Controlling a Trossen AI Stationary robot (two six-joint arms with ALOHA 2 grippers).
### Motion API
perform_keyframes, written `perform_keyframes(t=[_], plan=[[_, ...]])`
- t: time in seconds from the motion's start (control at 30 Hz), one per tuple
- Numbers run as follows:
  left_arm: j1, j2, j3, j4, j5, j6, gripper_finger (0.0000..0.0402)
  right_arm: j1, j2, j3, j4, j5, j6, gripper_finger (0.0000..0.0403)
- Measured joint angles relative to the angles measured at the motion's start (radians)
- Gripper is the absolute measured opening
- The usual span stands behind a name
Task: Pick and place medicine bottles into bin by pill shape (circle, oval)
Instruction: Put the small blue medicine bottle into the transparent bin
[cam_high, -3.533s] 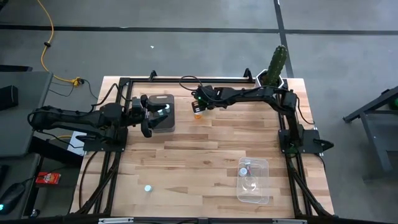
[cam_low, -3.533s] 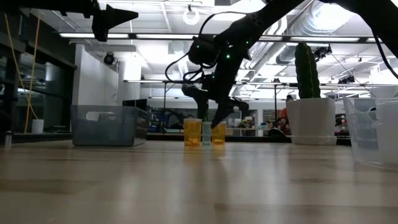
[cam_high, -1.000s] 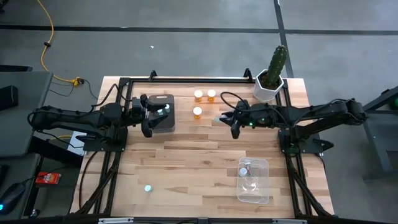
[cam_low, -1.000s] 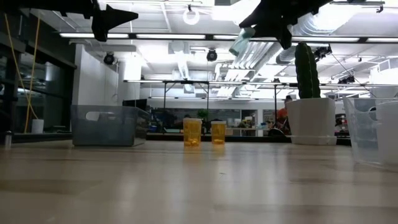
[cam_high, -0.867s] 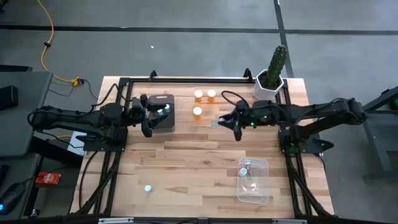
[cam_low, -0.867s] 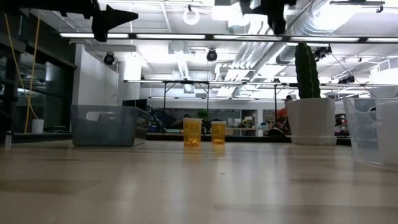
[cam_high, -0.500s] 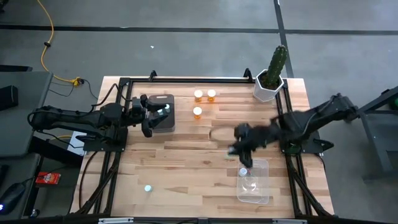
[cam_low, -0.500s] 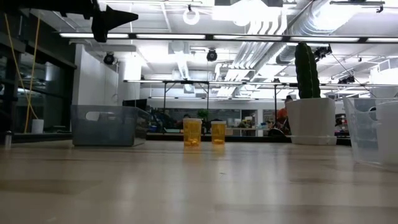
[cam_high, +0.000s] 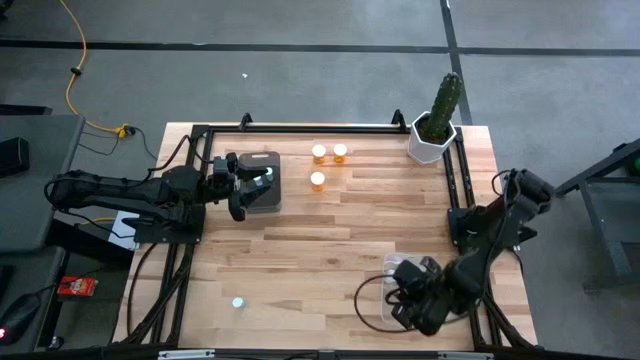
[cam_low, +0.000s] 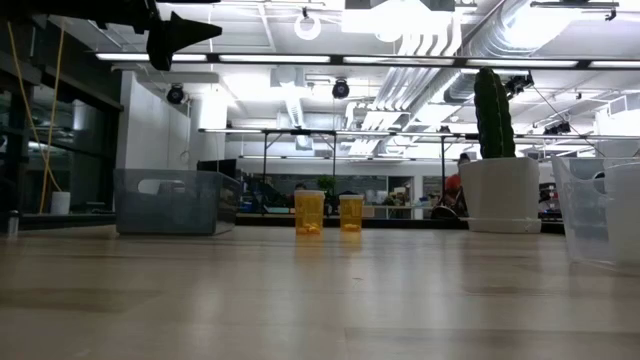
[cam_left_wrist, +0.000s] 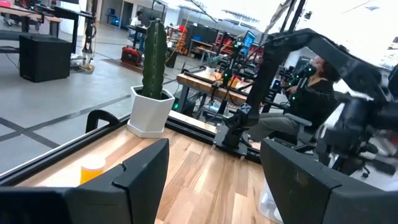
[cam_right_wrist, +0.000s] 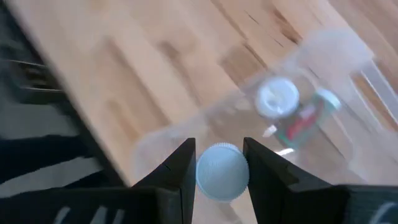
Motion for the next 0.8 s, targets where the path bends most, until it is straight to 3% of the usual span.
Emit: perform_keyframes(t=[0.37, 0.63, 0.8], plan=[[0.000, 0.000, 0.000, 0.000, -0.012, 0.000, 0.0241, 0.018, 0.180, -0.001, -0.004, 0.096, 0.169, 0.0095], [0.000, 0.000, 0.000, 0.000, -0.015, 0.000, 0.0241, 0.000, 0.210, -0.001, -0.003, 0.096, 0.169, 0.0098], [0.000, 0.000, 0.000, 0.000, -0.019, 0.001, 0.0241, -0.015, 0.210, -0.001, -0.002, 0.097, 0.169, 0.0130]])
